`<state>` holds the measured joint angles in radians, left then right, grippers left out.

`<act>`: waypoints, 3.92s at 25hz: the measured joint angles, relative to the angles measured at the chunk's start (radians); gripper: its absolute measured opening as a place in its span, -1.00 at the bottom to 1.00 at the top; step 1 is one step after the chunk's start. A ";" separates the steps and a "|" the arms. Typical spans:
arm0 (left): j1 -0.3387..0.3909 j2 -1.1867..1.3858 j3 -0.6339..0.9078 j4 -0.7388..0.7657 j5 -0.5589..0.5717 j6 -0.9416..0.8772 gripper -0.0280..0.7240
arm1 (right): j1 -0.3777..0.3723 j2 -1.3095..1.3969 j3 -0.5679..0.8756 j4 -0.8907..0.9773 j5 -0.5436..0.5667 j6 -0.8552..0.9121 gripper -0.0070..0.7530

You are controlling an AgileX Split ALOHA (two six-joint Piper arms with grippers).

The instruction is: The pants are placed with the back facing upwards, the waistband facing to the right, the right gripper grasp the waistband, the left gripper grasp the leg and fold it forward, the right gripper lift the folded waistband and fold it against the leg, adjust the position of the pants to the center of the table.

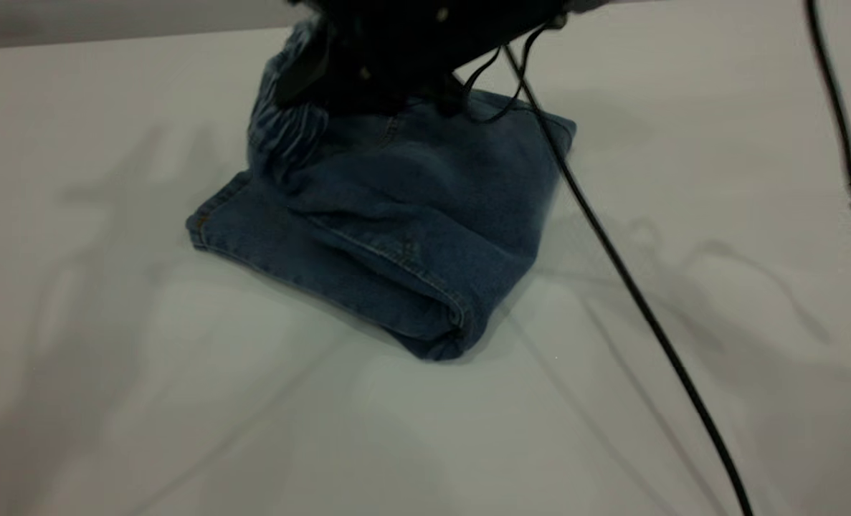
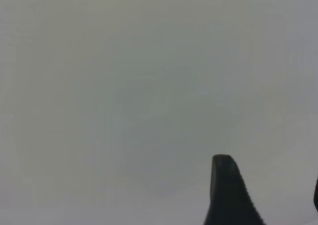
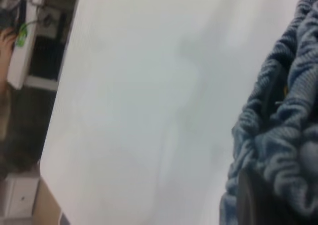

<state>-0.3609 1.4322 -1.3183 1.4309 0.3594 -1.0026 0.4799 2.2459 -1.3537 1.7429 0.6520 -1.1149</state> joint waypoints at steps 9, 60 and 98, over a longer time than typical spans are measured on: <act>-0.001 0.000 0.000 -0.001 -0.020 0.000 0.07 | 0.011 0.004 -0.003 0.002 0.006 0.034 -0.44; -0.033 -0.213 0.001 -0.046 -0.003 0.026 0.06 | 0.278 0.088 -0.587 -1.899 0.182 1.659 0.11; -0.033 -0.318 0.020 -0.043 -0.023 0.026 0.06 | 0.248 0.299 -0.639 -1.723 0.135 2.116 0.11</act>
<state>-0.3937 1.1138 -1.2984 1.3876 0.3365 -0.9763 0.7279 2.5449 -1.9929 0.0201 0.7868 1.0011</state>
